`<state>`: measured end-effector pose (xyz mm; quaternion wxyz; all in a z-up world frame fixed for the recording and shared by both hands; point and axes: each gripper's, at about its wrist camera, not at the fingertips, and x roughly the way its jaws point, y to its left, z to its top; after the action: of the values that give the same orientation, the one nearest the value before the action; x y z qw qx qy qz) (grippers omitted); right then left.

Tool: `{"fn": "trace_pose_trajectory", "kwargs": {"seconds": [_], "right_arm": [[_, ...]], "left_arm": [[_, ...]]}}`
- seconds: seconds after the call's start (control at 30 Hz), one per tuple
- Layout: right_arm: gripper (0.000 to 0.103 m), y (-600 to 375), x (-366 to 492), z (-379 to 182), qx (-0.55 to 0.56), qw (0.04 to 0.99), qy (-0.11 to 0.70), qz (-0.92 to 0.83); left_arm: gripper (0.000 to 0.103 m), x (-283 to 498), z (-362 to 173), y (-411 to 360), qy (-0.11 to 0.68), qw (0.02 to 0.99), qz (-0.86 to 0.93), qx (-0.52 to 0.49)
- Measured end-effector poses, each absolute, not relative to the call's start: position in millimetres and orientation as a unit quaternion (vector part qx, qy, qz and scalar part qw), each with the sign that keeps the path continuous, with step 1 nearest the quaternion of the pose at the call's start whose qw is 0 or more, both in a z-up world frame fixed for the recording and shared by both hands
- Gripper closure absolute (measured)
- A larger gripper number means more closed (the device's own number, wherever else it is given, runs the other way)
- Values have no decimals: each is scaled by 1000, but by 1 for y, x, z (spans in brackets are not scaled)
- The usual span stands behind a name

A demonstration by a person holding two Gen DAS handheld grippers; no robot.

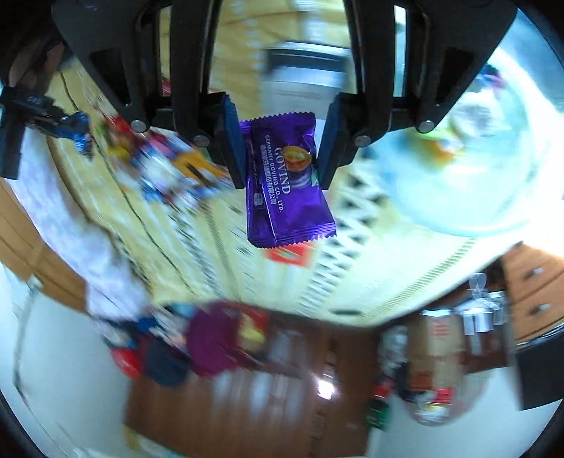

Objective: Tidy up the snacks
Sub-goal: 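Grasp the purple GOVIND candy with the left tool and carry both snacks over the bowl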

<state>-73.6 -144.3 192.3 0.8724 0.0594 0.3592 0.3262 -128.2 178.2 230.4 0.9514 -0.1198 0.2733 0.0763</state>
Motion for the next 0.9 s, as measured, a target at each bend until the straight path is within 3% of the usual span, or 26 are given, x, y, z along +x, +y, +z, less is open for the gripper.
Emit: {"fn": "trace_pose_trajectory", "kwargs": {"seconds": [0.17, 0.47, 0.63, 0.9], "right_arm": [[53, -68, -60, 248, 28, 865, 318, 387], [53, 86, -51, 328, 8, 820, 280, 500], [53, 156, -63, 341, 1, 791, 280, 544], [54, 232, -100, 309, -35, 749, 312, 583]], "left_arm": [[63, -162, 248, 257, 242, 945, 159, -153], [62, -193, 263, 334, 209, 932, 239, -173], [62, -204, 250, 345, 219, 924, 250, -187], [62, -211, 221, 358, 252, 917, 235, -202]]}}
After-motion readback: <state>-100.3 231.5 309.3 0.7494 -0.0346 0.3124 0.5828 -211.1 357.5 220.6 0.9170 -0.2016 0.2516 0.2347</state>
